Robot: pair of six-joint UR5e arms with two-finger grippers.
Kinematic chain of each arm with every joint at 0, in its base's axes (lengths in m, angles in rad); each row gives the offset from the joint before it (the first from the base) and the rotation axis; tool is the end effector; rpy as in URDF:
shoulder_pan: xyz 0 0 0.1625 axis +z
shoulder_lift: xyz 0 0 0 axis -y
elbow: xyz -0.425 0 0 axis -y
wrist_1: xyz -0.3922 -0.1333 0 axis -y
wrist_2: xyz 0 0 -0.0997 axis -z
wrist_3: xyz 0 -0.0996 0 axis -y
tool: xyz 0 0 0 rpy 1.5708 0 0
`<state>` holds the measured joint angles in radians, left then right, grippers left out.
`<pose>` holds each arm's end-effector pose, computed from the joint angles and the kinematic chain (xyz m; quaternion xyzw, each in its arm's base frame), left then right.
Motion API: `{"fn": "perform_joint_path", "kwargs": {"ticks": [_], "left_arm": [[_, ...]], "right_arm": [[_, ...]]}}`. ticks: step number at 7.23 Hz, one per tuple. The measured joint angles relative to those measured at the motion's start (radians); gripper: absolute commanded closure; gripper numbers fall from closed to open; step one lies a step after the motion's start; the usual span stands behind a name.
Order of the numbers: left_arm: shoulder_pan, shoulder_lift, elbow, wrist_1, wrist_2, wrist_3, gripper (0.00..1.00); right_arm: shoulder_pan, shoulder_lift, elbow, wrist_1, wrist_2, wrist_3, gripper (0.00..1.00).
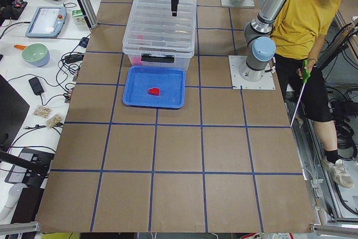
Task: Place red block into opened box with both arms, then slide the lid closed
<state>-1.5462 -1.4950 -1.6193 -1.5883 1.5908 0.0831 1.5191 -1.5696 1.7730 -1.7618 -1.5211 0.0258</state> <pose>-0.1199 -0.4636 0.4984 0.0292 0.9995 -0.0044 0.0103 0.1131 -0.4896 0.4076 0.0389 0.9989 0.0059 0.0249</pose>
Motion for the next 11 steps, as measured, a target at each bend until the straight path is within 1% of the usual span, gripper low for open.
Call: {"fn": "perform_joint_path", "kwargs": {"ticks": [3, 5, 6, 9, 11], "left_arm": [[0.0, 0.003, -0.002, 0.002, -0.001, -0.002, 0.0], [0.0, 0.001, -0.003, 0.006, -0.001, -0.002, 0.0], [0.0, 0.0, -0.003, 0.007, -0.001, -0.002, 0.0], [0.0, 0.001, -0.002, 0.007, -0.001, -0.002, 0.0], [0.0, 0.001, -0.002, 0.007, 0.0, -0.002, 0.0]], "right_arm": [[0.011, 0.057, -0.003, -0.053, 0.005, 0.035, 0.0], [0.022, 0.084, -0.006, -0.083, 0.046, 0.038, 0.0], [0.023, 0.095, -0.003, -0.102, 0.05, 0.036, 0.0], [0.022, 0.109, 0.0, -0.119, 0.035, 0.027, 0.0], [0.02, 0.126, 0.002, -0.12, -0.014, 0.023, 0.0]]}}
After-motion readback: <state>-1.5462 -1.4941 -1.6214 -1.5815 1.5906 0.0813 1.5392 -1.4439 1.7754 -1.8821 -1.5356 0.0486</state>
